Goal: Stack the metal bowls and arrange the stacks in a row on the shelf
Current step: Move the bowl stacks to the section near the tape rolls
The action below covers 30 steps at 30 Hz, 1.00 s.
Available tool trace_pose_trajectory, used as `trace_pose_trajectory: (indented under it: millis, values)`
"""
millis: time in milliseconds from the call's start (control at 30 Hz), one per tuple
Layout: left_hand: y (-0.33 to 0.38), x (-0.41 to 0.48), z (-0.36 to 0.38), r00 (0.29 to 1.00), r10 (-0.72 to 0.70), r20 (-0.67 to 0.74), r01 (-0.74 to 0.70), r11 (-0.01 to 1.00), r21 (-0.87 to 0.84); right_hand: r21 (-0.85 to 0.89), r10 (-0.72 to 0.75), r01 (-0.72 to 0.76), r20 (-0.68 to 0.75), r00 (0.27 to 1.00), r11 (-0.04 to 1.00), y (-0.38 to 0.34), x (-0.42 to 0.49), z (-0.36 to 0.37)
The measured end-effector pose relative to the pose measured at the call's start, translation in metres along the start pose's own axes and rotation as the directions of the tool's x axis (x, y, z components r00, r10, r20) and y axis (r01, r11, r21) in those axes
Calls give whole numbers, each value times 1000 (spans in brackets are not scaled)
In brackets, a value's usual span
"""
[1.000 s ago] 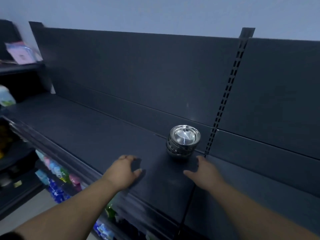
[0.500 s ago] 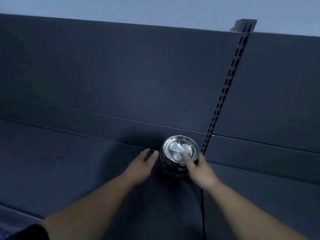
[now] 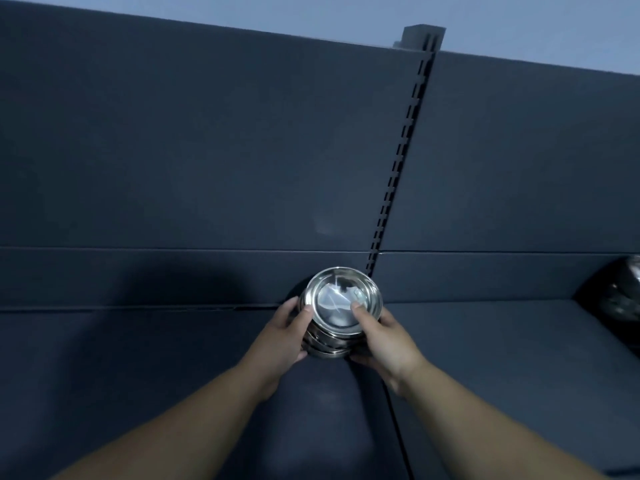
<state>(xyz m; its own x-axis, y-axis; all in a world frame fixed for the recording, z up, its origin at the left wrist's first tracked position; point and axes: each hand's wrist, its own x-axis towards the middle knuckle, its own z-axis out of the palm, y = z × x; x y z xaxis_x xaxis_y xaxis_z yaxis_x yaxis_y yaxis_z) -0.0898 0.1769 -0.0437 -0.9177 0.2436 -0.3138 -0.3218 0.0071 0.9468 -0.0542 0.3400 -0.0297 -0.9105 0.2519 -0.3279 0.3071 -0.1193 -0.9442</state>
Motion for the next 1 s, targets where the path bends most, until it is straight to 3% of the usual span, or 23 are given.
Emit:
trace_pose_trajectory:
  millis: [233,533,733,1000]
  values:
    - [-1,-35,66,992,26,125,-34,997,64,97,-21,28,-71,997,995,6,-47,-73]
    - [-40,-101,242,955,-27,294,-4,995,104,100,-43,64,-197,979,993,30,-141,-253]
    - [-57,-136,357,952,64,300,-96,991,93,82,-74,95,-229,971,992,38,-189,-363]
    - [-54,-140,433,947,0,320,-13,999,38,45,-100,114,-235,967,993,25,-185,-432]
